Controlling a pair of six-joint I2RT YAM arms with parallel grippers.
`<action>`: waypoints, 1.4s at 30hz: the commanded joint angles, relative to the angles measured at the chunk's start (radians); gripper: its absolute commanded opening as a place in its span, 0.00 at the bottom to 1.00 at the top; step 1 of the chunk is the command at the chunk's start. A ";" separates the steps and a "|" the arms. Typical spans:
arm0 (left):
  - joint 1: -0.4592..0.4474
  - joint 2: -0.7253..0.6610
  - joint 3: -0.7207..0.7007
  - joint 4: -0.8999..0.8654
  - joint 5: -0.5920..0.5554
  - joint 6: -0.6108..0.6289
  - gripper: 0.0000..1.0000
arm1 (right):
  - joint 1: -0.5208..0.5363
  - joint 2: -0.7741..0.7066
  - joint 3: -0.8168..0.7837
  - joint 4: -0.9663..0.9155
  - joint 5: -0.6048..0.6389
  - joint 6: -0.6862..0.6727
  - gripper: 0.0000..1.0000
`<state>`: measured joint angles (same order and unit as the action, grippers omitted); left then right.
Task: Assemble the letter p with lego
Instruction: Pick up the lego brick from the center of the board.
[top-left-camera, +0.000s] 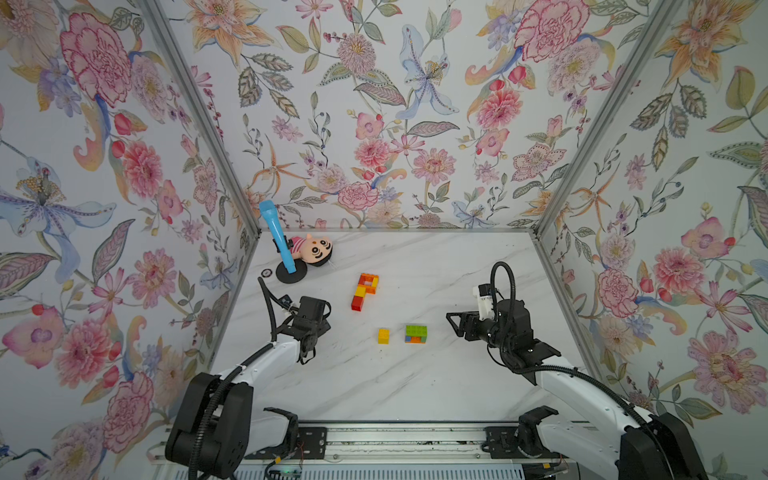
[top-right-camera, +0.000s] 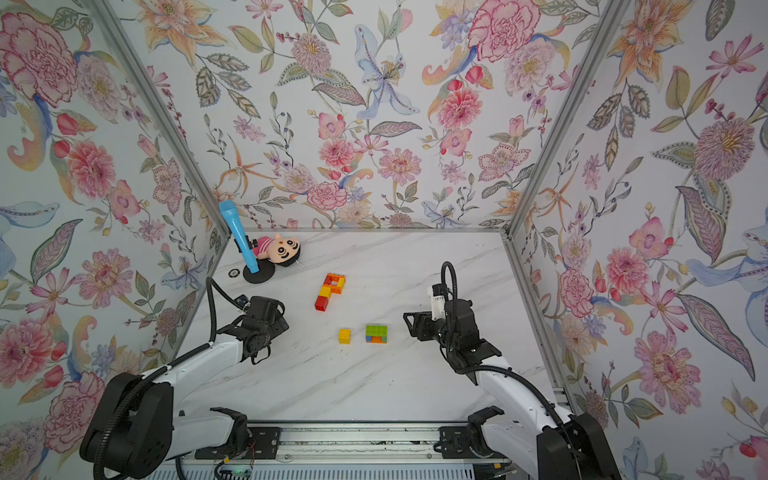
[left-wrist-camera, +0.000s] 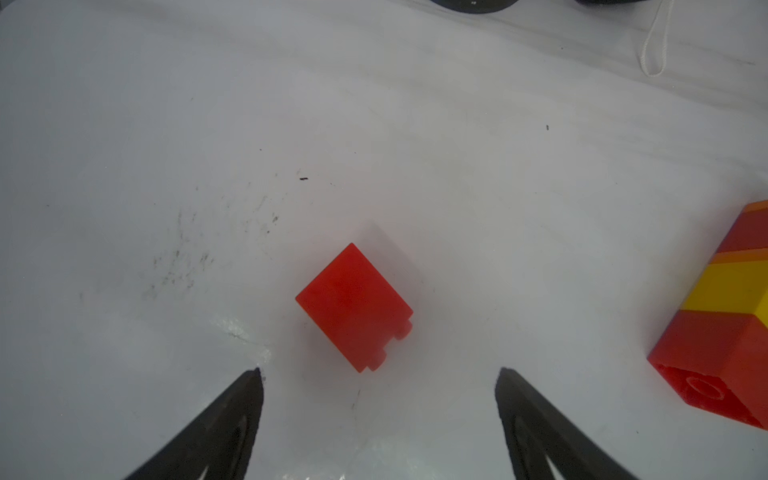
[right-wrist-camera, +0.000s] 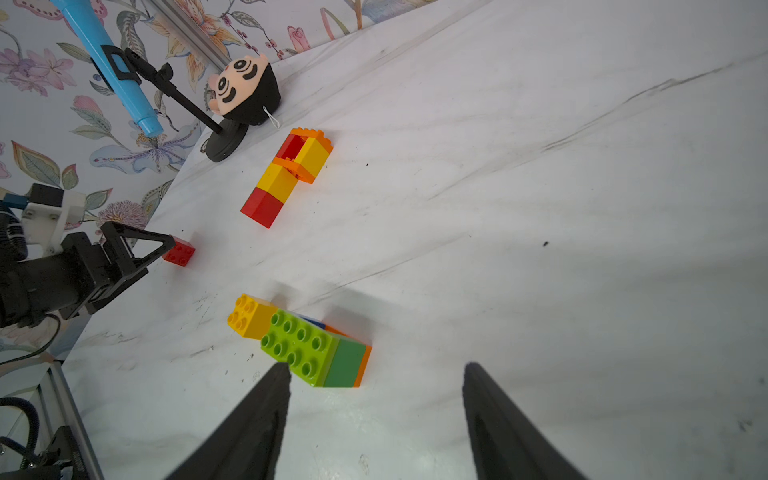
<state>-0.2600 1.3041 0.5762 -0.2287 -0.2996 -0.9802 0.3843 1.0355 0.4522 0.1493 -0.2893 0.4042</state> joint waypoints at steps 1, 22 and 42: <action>0.040 0.042 -0.003 0.062 0.019 0.052 0.87 | -0.005 -0.017 -0.010 0.006 -0.016 0.002 0.68; 0.096 0.092 -0.024 0.143 0.049 0.136 0.36 | -0.004 -0.004 -0.005 0.010 -0.027 0.016 0.68; -0.458 -0.014 0.299 -0.251 0.055 0.428 0.25 | 0.025 0.007 0.020 0.050 -0.129 -0.051 0.67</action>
<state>-0.6399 1.3087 0.8158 -0.3897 -0.2401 -0.6498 0.3973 1.0466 0.4503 0.1627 -0.3717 0.3878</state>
